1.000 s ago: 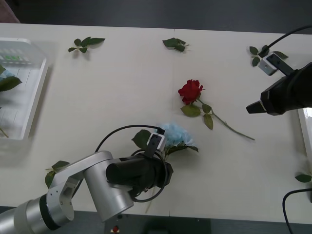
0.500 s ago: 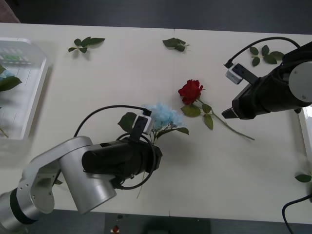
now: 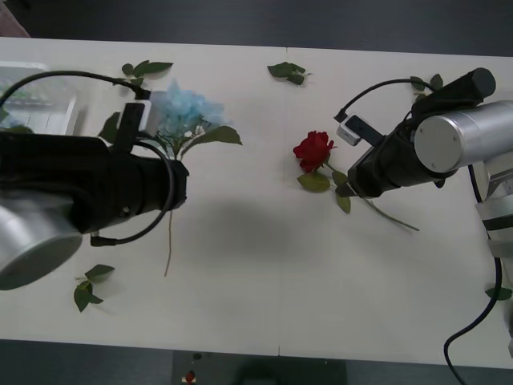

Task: Put the red flowers into the right box and the blue flowers into the left box

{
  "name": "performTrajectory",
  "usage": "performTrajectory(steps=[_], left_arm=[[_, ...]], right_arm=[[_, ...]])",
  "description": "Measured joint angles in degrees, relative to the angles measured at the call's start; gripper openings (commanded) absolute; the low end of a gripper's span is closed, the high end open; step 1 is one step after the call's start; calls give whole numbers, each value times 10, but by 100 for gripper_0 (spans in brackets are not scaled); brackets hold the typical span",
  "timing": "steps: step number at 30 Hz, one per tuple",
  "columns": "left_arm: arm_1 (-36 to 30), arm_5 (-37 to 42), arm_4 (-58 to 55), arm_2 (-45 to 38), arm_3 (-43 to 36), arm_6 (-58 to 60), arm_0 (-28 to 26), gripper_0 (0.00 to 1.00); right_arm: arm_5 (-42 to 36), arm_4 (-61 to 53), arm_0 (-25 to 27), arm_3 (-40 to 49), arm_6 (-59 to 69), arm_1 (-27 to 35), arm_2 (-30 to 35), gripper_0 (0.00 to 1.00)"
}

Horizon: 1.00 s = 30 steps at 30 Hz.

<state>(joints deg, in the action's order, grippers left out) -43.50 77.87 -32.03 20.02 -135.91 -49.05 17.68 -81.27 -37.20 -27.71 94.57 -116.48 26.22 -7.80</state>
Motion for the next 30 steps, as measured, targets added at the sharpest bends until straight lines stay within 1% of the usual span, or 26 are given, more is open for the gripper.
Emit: performTrajectory(steps=[6,9,11,15,19,22,27,30], left_arm=[[-56,63,-44,-123,1,0,0,0],[-78,85,-60,-167,23,0,0,0],[-90,94,-61,-182,48,0,0,0],[-110,99,-54,-185,103,0,0,0],[-122,93,-35,-179,154,0,0,0],[-123,81,-14,-178,189,0,0,0],[-124,51,-12,-178,243,-2,0,0],[-129,33,-10,-178,266,-7,0,0]], right_arm=[[0,47,0,-17,0,-19,2,100],[0,53,0,-20,0,-20,-8,100],[0,53,-1,-28,0,-20,-12,100],[1,65,-7,-51,0,-24,-12,100],[20,71,-20,-81,0,-39,-11,100],[24,73,-25,-90,0,-46,-11,100],[26,83,-26,-95,0,-50,-11,100],[43,83,-26,-111,0,-50,-11,100]])
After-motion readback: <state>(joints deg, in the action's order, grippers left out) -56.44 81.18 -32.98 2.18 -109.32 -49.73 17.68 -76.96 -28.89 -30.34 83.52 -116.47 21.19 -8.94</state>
